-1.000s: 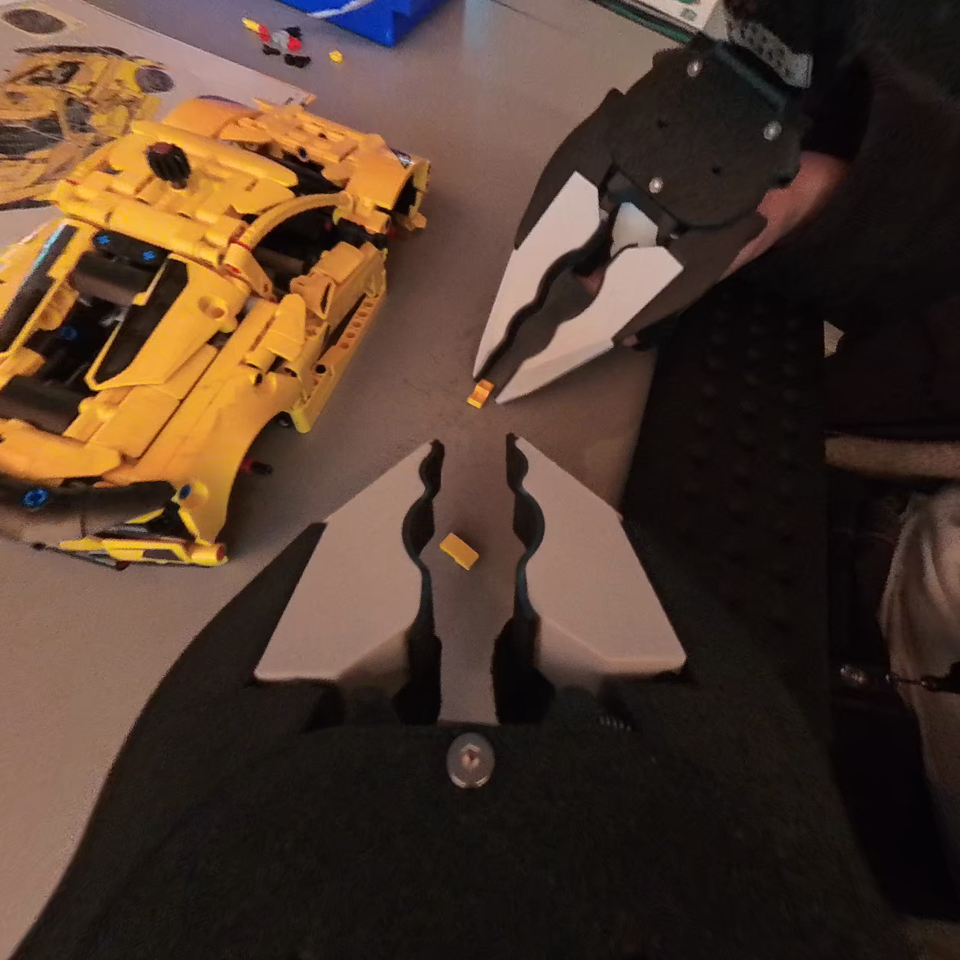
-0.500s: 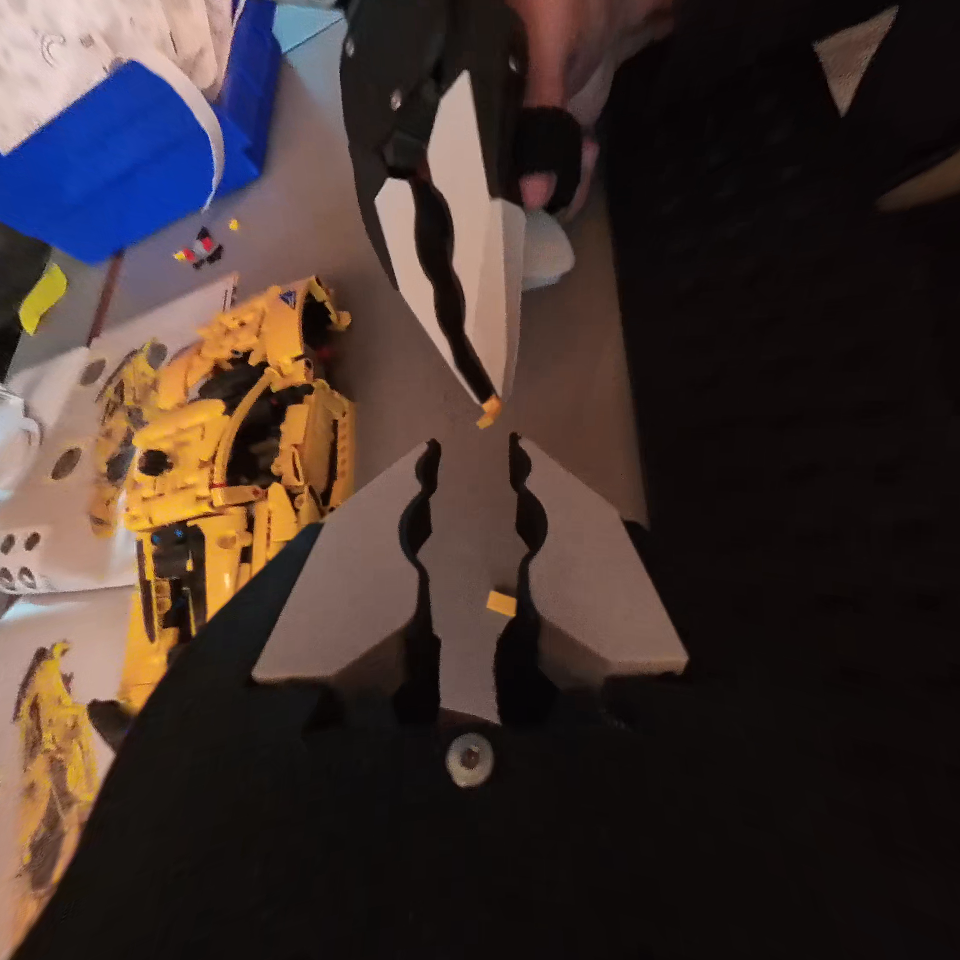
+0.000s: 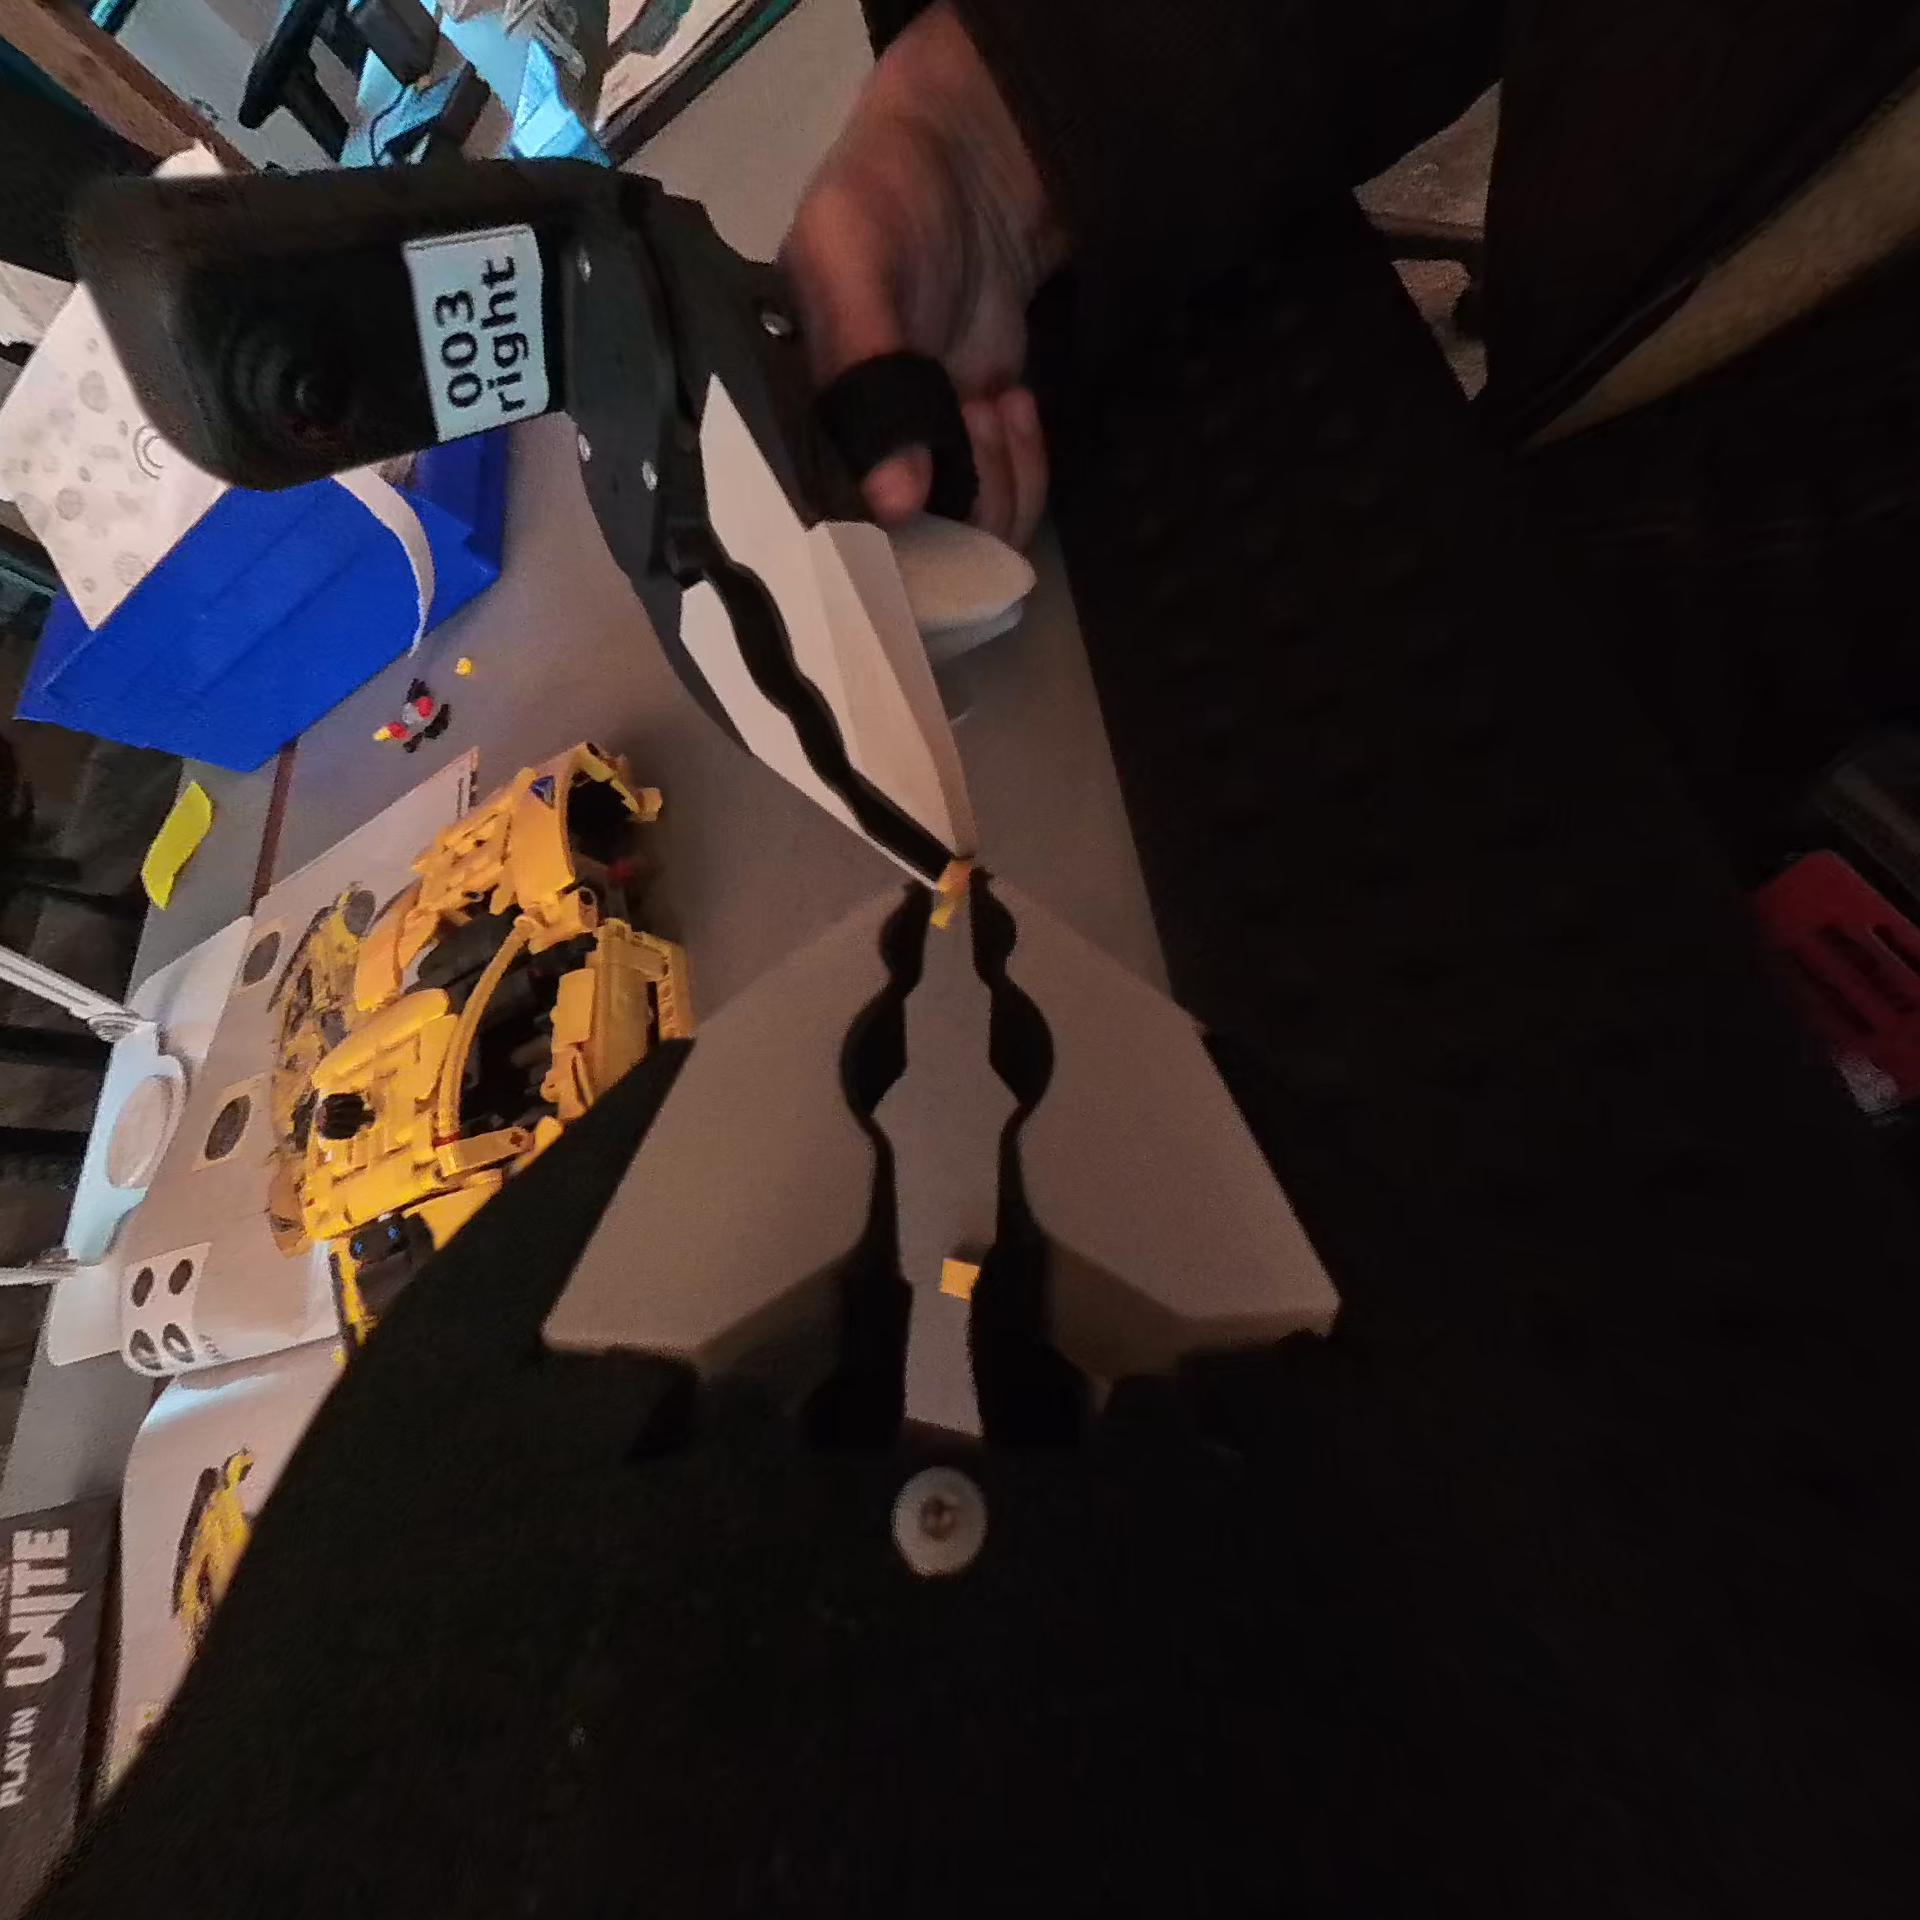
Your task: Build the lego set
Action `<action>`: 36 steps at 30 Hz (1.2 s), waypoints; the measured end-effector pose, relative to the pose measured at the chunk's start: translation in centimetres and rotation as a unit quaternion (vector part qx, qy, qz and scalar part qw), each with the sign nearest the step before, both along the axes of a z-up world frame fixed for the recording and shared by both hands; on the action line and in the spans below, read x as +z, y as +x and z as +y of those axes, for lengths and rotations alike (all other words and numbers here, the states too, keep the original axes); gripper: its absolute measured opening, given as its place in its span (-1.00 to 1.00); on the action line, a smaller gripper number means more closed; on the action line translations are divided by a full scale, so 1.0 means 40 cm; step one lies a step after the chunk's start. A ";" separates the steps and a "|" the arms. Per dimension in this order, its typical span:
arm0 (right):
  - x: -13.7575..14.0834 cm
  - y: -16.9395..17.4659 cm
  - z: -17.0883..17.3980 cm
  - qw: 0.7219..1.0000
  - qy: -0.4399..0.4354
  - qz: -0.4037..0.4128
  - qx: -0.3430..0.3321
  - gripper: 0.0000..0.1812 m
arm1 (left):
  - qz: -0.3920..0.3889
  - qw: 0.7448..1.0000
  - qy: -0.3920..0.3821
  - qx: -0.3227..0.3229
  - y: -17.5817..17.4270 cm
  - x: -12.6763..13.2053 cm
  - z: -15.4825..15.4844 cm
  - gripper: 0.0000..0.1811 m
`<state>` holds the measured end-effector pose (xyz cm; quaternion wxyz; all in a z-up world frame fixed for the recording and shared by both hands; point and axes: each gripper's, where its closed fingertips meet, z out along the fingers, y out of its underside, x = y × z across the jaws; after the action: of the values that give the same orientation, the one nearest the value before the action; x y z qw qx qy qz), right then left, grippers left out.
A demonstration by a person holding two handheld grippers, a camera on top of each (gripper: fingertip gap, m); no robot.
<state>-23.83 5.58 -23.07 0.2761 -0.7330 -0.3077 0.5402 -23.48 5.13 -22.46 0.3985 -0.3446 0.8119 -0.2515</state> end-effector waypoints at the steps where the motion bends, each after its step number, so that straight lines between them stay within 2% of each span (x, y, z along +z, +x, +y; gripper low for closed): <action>1: -0.001 0.002 0.003 1.000 0.001 -0.002 -0.004 -0.92 | 0.002 1.000 -0.001 0.000 0.000 -0.004 -0.001 -0.93; 9: 0.012 0.015 0.036 0.999 0.017 0.006 -0.044 -0.91 | -0.013 0.998 -0.038 0.057 0.014 -0.006 0.023 -0.96; 14: 0.025 0.029 0.072 0.991 0.089 -0.004 -0.100 -0.79 | -0.044 0.985 -0.104 0.127 0.026 0.004 0.064 -0.96; 16: 0.015 0.040 0.098 0.976 0.162 -0.044 -0.142 -0.65 | -0.052 0.973 -0.161 0.159 0.029 0.009 0.084 -0.96; 18: 0.016 0.045 0.118 0.947 0.251 -0.093 -0.178 -0.56 | -0.063 0.952 -0.236 0.185 0.033 0.019 0.104 -0.97; 21: 0.027 0.044 0.137 0.898 0.342 -0.164 -0.224 -0.55 | -0.083 0.910 -0.344 0.218 0.037 0.039 0.139 -0.97; 24: 0.043 0.041 0.152 0.860 0.388 -0.211 -0.256 -0.56 | -0.094 0.879 -0.413 0.221 0.037 0.051 0.151 -0.96; 29: 0.071 0.031 0.167 0.826 0.431 -0.228 -0.282 -0.69 | -0.102 0.871 -0.428 0.219 0.035 0.055 0.154 -0.97; 33: 0.060 0.032 0.173 0.827 0.425 -0.237 -0.281 -0.68 | -0.099 0.861 -0.453 0.209 0.035 0.059 0.146 -0.96; 36: 0.058 0.027 0.171 0.827 0.427 -0.239 -0.276 -0.75 | -0.099 0.855 -0.467 0.204 0.036 0.062 0.144 -0.96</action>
<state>-22.75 12.42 -20.76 0.6168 -0.7025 -0.3493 0.0642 -22.04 10.88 -19.96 0.3120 -0.6215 0.4665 -0.5466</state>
